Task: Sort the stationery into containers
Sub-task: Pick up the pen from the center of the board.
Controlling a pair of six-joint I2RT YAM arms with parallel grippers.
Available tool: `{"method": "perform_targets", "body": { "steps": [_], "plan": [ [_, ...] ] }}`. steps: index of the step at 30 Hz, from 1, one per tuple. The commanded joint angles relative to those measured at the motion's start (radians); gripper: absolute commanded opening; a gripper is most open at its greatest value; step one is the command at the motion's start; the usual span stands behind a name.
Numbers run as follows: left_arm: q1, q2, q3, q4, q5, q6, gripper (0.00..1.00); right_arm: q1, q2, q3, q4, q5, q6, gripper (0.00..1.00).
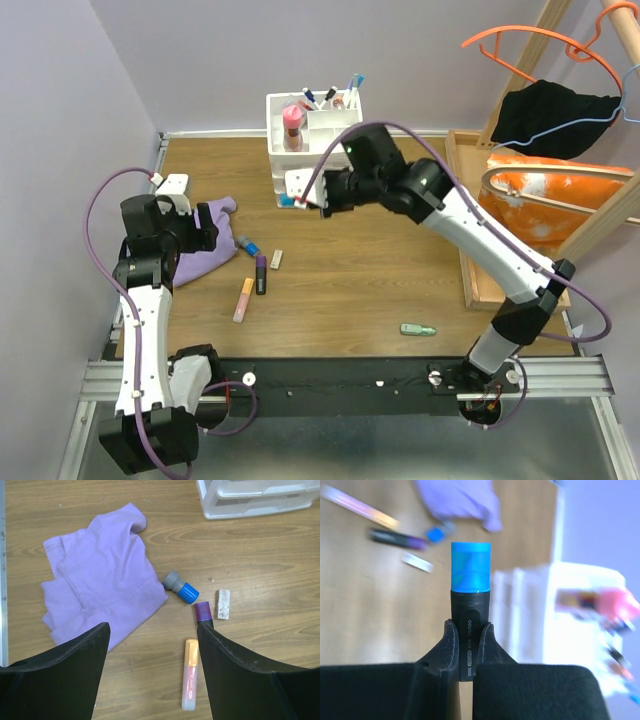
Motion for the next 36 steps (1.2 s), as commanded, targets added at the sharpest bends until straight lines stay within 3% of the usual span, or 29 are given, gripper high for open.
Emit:
{"method": "perform_targets", "body": {
  "steps": [1,13,30,32,35,36],
  "plan": [
    [0.008,0.029,0.023,0.097,0.07,-0.052,0.8,-0.134,0.133,0.12,-0.068,0.148,-0.095,0.01],
    [0.008,-0.002,-0.004,0.094,0.056,-0.038,0.81,-0.334,0.393,0.423,0.059,0.278,-0.205,0.01],
    [0.01,0.006,-0.047,0.13,0.061,-0.055,0.81,-0.357,0.542,0.494,0.231,0.328,-0.279,0.01],
    [0.008,0.006,-0.05,0.128,0.059,-0.053,0.81,-0.359,0.554,0.492,0.255,0.329,-0.279,0.04],
    [0.01,0.004,-0.052,0.127,0.053,-0.049,0.81,-0.359,0.56,0.492,0.28,0.329,-0.268,0.21],
    [0.01,0.003,-0.053,0.125,0.052,-0.049,0.81,-0.359,0.559,0.49,0.286,0.329,-0.262,0.32]
  ]
}}
